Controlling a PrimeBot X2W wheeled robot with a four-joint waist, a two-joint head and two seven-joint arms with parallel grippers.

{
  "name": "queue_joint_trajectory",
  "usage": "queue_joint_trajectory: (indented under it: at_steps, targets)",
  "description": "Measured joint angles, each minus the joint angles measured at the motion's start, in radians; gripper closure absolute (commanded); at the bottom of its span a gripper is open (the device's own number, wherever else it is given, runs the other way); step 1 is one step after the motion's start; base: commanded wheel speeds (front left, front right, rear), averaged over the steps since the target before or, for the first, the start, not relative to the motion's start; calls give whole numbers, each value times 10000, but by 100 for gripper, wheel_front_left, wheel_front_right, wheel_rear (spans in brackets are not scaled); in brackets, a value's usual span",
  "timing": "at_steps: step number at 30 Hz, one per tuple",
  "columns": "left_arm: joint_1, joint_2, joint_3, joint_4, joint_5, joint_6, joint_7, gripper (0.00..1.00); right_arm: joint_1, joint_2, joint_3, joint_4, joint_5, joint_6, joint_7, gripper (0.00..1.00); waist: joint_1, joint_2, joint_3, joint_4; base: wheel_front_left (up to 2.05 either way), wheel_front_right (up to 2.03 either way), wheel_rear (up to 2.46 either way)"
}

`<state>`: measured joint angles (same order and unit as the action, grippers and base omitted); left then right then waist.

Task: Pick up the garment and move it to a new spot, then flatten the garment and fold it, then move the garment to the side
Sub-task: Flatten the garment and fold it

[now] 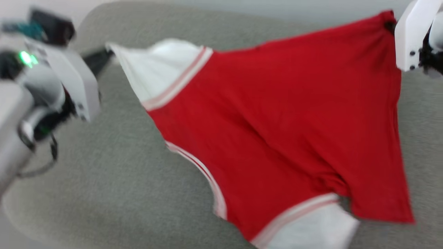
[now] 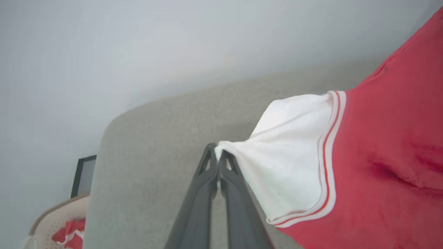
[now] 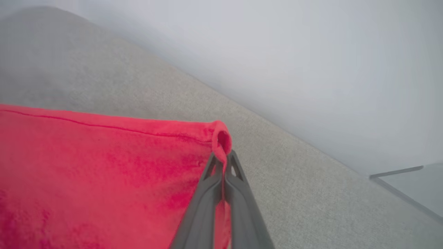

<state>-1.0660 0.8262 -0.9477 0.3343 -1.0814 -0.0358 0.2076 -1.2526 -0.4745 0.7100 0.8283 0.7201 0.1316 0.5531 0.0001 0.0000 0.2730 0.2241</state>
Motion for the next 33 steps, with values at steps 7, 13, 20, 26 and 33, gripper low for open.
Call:
queue_joint_trajectory:
  at_steps: [7, 13, 20, 26, 33]
  targets:
    - [-2090, -146, 274, 589, 679, -217, 370, 100, -393, -113, -474, -627, -268, 0, -616, 100, 0, 0, -594, -696, 0, 0, 0]
    - [-3579, -537, 437, 1450, 1131, -439, 301, 100, -601, -102, -1016, -1306, -539, -2, -1051, 100, 0, 0, -1018, -1216, 0, 0, 0]
    - [-4835, -915, 464, 2431, 1578, -631, 23, 100, -630, -17, -1824, -2201, -974, 0, -1235, 100, -1, 0, -1332, -1662, 0, 0, 0]
    - [-5687, -1139, 458, 3246, 1776, -790, -339, 100, -627, 46, -2704, -2769, -1615, 0, -1310, 100, 0, 0, -1208, -1823, 0, 0, 0]
    - [-6442, -1689, 468, 4266, 1893, -876, -878, 100, -776, 537, -3521, -2817, -2527, 0, -1605, 100, -1, 0, -548, -1894, 0, 0, 0]
